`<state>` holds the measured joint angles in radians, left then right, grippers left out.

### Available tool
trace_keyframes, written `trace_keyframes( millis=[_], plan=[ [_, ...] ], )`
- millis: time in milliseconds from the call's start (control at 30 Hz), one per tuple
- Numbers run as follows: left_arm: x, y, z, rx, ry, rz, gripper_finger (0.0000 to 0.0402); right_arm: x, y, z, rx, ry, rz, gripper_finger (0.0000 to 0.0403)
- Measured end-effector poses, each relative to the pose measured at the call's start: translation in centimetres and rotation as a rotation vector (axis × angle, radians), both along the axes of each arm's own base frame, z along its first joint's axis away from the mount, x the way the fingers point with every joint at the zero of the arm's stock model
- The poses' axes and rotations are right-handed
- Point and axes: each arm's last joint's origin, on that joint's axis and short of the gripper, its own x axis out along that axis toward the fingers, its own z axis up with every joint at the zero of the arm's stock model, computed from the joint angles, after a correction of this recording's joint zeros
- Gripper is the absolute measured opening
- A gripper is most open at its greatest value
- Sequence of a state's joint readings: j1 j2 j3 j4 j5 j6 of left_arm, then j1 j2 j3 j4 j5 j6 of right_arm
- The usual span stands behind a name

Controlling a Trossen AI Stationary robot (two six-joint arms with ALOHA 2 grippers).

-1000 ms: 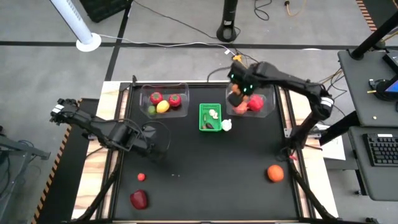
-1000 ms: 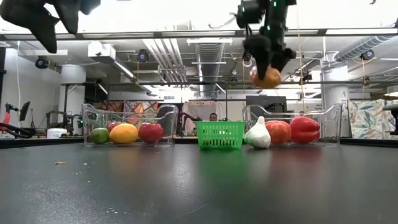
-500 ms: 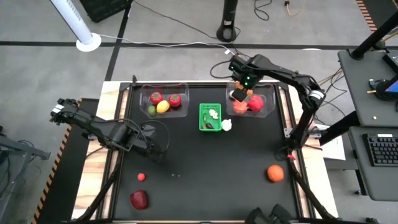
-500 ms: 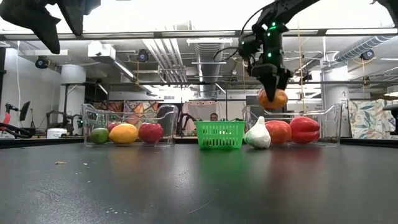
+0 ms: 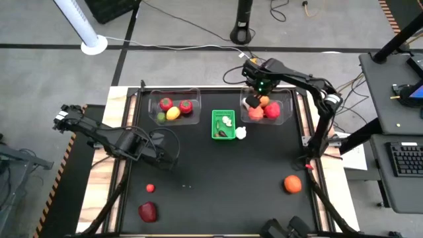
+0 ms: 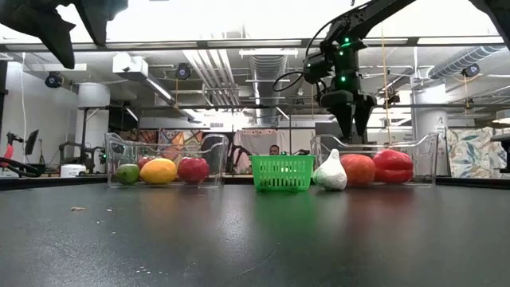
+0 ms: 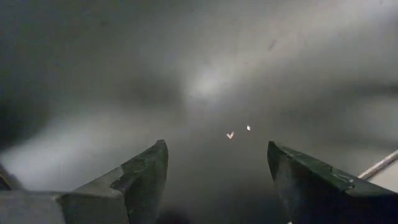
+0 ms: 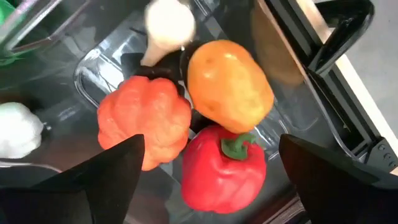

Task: Sort produce into baskets
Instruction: Put the small tomato into the left transparent bin

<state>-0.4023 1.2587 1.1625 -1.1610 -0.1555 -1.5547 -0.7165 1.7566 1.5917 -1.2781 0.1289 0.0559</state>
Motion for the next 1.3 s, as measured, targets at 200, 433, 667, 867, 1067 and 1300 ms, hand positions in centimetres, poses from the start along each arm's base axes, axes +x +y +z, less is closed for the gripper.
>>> trace_keyframes(
  millis=[200, 433, 667, 867, 1067, 1300],
  plan=[
    [-0.3, -0.3, -0.1, -0.082, 0.052, 0.009, 0.0256, -0.6, 0.7, 1.8, -0.036, -0.048, -0.038, 0.0364],
    [-0.9, -0.9, -1.2, -0.154, 0.137, 0.127, 0.0256, -1.4, 2.1, 4.3, -0.087, -0.128, -0.079, 0.0364],
    [-1.3, -2.8, -4.8, -0.166, 0.348, 0.113, 0.0256, -1.8, 3.5, 6.2, -0.128, -0.195, -0.087, 0.0364],
    [-1.2, -4.3, -7.6, -0.120, 0.459, 0.095, 0.0256, -1.8, 4.4, 7.0, -0.143, -0.230, -0.096, 0.0364],
    [-0.6, -5.5, -9.8, -0.114, 0.496, 0.080, 0.0255, -1.5, 5.0, 7.2, -0.148, -0.244, -0.078, 0.0364],
    [-0.3, -6.2, -10.9, -0.096, 0.516, 0.062, 0.0230, -1.1, 5.4, 7.3, -0.146, -0.253, -0.082, 0.0364]
  ],
)
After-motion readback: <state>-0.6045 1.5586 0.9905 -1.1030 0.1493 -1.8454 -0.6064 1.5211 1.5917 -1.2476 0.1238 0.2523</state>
